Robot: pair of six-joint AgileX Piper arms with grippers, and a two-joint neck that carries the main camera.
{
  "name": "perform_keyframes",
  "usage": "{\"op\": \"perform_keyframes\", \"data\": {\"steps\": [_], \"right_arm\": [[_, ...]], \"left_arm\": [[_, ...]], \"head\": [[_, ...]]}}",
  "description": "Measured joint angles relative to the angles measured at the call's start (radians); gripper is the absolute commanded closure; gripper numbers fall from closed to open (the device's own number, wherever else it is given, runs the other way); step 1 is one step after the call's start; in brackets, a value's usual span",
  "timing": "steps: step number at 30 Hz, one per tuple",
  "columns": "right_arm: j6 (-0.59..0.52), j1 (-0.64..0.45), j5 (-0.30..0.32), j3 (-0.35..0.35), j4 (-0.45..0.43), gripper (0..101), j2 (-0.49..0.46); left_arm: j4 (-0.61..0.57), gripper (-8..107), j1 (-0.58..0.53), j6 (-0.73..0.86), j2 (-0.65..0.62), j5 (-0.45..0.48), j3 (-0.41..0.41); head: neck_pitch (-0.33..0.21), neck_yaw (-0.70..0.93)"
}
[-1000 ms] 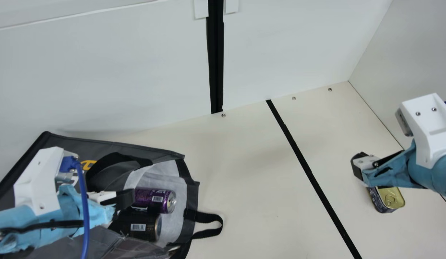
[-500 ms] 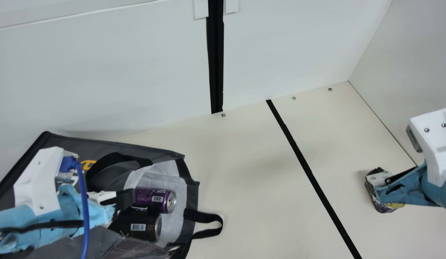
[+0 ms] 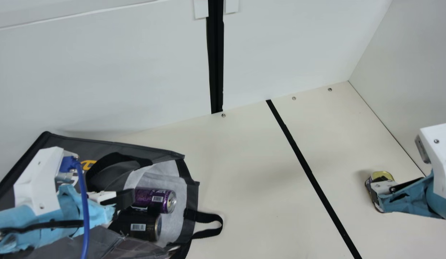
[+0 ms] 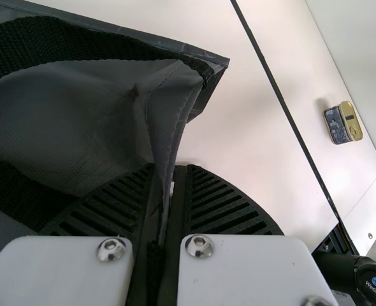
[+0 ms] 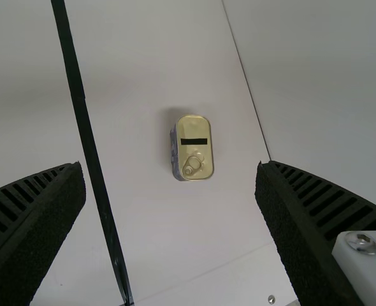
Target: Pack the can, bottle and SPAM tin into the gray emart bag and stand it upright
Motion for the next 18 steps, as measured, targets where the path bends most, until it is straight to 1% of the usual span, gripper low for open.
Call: {"op": "perform_keyframes", "data": {"steps": [9,18], "right_arm": [[-0.02,-0.022,0.0,0.014,0.016,6,-0.008],[-0.059,-0.068,-0.001,0.019,0.042,6,0.009]], "left_arm": [[0.0,107,0.0,0.0,0.0,0.0,0.0],[0.0,107,0.0,0.0,0.0,0.0,0.0]], "head": [[0.0,0.0],[0.0,0.0]]}}
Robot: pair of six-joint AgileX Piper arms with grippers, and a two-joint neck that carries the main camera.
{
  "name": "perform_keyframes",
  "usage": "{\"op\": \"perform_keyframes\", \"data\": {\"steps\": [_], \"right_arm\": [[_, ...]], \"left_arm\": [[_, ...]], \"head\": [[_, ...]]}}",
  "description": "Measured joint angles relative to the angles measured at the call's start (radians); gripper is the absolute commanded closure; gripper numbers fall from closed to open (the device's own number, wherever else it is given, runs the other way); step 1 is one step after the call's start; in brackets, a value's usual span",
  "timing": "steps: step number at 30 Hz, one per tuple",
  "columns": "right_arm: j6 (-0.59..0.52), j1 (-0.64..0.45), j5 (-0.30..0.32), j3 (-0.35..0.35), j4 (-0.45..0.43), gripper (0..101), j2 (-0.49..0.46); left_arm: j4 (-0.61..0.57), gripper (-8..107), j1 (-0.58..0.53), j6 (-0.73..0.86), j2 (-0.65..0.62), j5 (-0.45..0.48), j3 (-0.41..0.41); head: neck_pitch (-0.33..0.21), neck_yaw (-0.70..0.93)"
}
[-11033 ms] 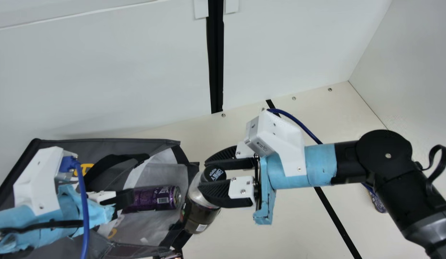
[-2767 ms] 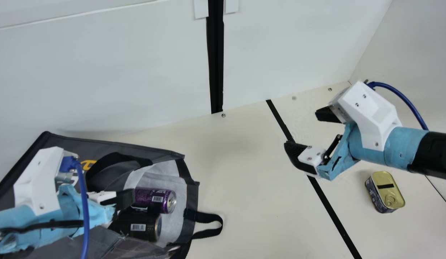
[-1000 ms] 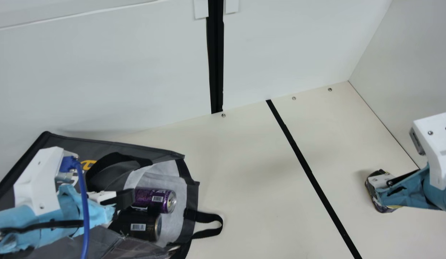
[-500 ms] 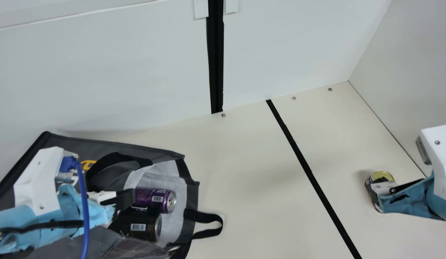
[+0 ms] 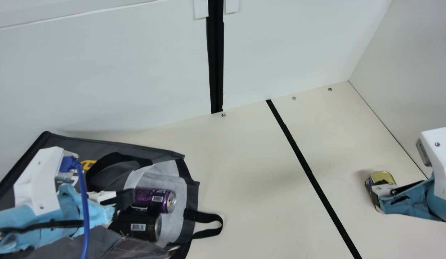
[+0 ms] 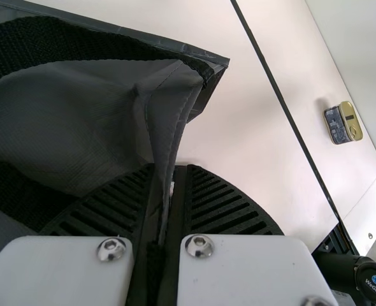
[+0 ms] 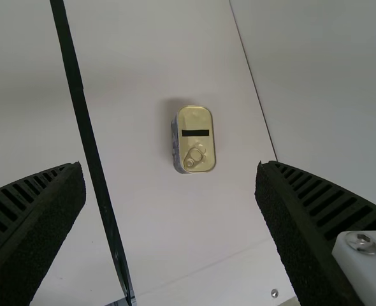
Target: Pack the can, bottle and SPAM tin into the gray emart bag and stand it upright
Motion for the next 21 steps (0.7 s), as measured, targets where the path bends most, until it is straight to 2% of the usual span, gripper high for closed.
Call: {"op": "perform_keyframes", "data": {"steps": [12,21], "right_arm": [[-0.109,-0.112,-0.004,0.015,0.077,6,0.042],[-0.227,-0.229,-0.062,0.061,0.148,6,0.098]], "left_arm": [[0.0,107,0.0,0.0,0.0,0.0,0.0],[0.0,107,0.0,0.0,0.0,0.0,0.0]], "head": [[0.0,0.0],[0.0,0.0]]}}
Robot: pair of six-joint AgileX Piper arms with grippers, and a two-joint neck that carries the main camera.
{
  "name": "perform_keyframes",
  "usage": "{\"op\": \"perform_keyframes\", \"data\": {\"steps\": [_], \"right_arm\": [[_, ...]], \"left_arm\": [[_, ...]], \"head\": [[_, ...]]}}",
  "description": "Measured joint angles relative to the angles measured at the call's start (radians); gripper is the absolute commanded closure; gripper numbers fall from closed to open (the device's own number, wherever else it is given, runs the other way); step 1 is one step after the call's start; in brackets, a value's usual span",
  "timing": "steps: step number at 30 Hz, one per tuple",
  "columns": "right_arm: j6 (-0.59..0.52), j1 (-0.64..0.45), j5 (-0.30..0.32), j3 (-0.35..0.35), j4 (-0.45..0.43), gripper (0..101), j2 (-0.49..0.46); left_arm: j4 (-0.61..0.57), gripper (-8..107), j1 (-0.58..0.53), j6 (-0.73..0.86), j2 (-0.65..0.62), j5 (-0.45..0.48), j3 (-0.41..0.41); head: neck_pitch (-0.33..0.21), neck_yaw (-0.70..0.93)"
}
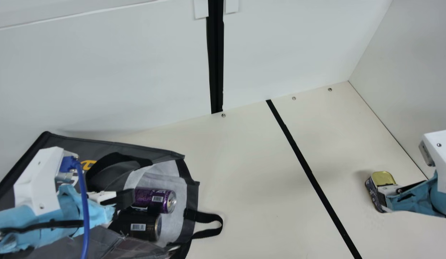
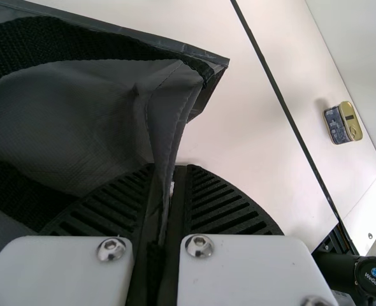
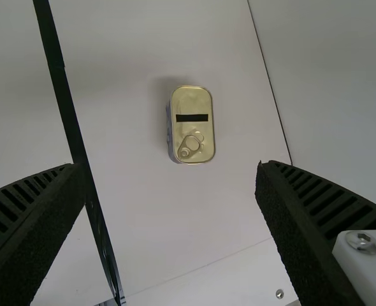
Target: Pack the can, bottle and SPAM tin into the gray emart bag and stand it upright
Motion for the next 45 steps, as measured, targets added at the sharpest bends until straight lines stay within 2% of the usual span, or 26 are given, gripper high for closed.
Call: {"op": "perform_keyframes", "data": {"steps": [16,45], "right_arm": [[-0.176,-0.134,-0.092,0.066,0.093,6,0.122],[-0.336,-0.173,-0.262,0.141,0.151,6,0.369]], "left_arm": [[0.0,107,0.0,0.0,0.0,0.0,0.0],[0.0,107,0.0,0.0,0.0,0.0,0.0]], "head": [[0.0,0.0],[0.0,0.002]]}}
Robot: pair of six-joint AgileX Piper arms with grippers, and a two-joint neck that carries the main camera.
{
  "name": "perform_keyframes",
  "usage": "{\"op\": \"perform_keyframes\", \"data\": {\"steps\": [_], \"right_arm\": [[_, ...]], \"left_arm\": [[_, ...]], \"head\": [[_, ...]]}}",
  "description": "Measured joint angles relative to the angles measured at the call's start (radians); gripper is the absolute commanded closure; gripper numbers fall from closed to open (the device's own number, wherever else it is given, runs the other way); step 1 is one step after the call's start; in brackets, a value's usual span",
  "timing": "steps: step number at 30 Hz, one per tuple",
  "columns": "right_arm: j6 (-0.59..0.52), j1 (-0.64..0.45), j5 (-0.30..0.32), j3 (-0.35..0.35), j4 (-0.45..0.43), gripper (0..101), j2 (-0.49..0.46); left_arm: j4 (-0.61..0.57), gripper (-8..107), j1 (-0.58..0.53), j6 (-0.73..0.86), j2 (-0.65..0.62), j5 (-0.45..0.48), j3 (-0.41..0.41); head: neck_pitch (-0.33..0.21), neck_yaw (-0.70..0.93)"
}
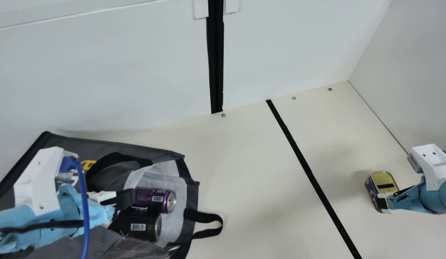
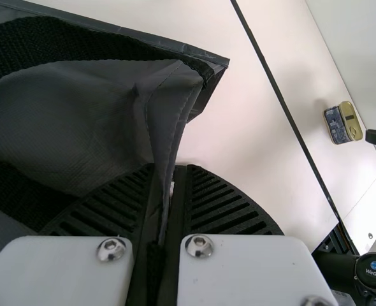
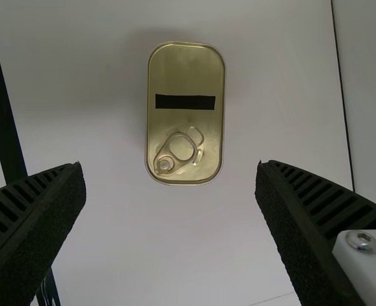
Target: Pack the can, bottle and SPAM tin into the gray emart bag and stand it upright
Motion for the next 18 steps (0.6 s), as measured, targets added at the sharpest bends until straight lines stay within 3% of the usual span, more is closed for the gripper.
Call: {"op": "perform_keyframes", "data": {"steps": [18], "right_arm": [[-0.006,0.056,-0.111,-0.045,0.011,6,0.196]], "left_arm": [[0.0,107,0.0,0.0,0.0,0.0,0.0]], "head": [[0.0,-0.002]]}}
